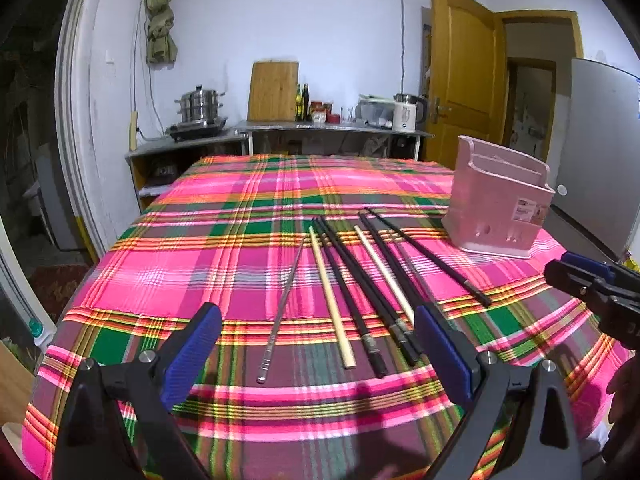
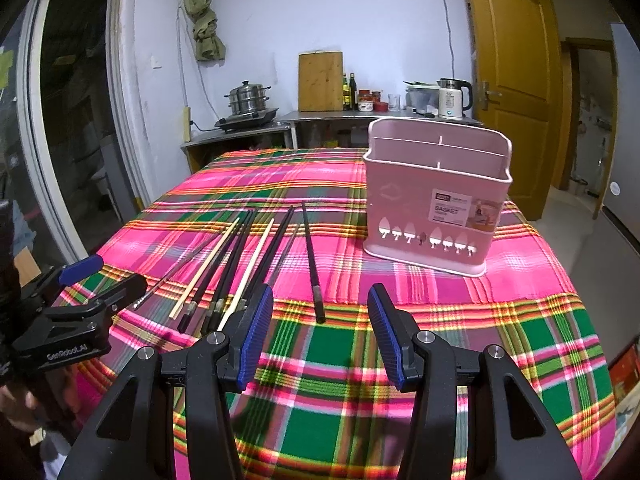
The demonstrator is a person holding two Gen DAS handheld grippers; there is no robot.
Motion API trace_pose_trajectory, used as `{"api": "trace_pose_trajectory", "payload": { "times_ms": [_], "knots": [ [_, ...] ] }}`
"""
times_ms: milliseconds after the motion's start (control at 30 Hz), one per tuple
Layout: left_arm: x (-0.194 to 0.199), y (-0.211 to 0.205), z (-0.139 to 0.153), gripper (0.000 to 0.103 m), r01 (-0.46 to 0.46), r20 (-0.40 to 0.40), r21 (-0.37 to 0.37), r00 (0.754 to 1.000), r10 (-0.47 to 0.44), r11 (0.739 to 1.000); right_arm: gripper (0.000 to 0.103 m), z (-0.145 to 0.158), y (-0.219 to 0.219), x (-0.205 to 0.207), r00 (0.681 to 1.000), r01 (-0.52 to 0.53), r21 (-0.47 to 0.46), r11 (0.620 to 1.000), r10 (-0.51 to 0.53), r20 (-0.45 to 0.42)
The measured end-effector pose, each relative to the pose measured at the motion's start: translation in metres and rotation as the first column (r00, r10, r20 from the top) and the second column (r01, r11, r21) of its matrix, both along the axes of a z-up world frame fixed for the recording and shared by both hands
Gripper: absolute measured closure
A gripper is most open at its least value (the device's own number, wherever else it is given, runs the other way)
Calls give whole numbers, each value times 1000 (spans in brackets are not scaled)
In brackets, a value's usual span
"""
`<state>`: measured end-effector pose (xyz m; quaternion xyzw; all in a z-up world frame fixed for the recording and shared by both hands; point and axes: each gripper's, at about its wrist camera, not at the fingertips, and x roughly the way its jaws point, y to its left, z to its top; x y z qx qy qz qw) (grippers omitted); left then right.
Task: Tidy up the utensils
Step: 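Grasp a thin metal chopstick with the left tool while the right tool grasps another chopstick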
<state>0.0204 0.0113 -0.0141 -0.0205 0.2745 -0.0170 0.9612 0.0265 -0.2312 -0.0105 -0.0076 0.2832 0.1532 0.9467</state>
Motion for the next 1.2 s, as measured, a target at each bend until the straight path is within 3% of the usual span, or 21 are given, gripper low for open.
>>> {"api": "trace_pose_trajectory", "payload": {
  "times_ms": [400, 667, 800, 900, 1200],
  "knots": [
    [71, 27, -15, 8, 8, -225, 25, 974, -3, 1000, 53, -9, 30, 60, 992, -72, -29, 997, 68, -110],
    [103, 29, -35, 40, 35, -356, 17, 934, -27, 999, 53, -15, 50, 97, 980, -97, -36, 995, 89, -181],
    [110, 31, -36, 48, 43, -358, 13, 933, -35, 999, 74, -22, 60, 119, 969, -91, -34, 995, 80, -235],
    [117, 31, -34, 55, 46, -362, 13, 931, -39, 999, 84, -28, 66, 135, 959, -92, -34, 995, 79, -273],
    [135, 29, -32, 58, 58, -376, 37, 926, -39, 998, 92, -47, 79, 163, 929, -87, -44, 995, 65, -365]
  ]
}}
